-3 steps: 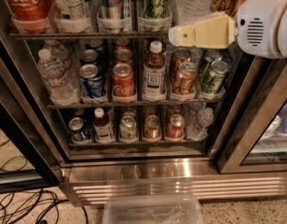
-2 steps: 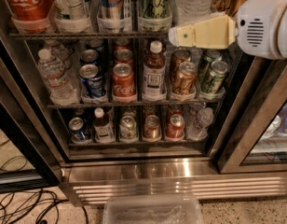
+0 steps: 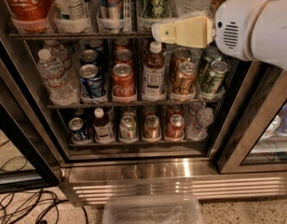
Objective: Pick water bottle from top shelf of fridge
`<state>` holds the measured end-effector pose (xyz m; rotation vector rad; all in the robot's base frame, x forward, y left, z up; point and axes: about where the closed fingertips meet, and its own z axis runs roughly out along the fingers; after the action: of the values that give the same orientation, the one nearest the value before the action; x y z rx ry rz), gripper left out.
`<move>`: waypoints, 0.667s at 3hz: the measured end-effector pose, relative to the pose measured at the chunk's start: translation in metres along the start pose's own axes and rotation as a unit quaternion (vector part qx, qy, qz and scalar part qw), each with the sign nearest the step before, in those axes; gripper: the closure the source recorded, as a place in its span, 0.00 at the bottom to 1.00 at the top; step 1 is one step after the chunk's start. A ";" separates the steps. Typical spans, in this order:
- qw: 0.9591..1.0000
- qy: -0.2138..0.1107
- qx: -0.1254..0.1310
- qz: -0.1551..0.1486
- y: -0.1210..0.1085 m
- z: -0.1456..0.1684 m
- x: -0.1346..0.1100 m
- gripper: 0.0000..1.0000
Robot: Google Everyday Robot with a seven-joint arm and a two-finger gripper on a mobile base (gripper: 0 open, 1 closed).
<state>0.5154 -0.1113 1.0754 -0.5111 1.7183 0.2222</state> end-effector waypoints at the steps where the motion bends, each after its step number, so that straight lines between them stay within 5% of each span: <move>1: 0.999 -0.038 0.014 -0.027 0.005 0.016 -0.013 0.06; 2: 0.995 -0.072 0.036 -0.052 0.008 0.029 -0.027 0.12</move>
Offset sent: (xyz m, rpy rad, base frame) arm 0.0153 0.0142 -0.0188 -0.0438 -0.3020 -0.0569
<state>0.5409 -0.0867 1.0945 -0.5166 1.5504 0.1188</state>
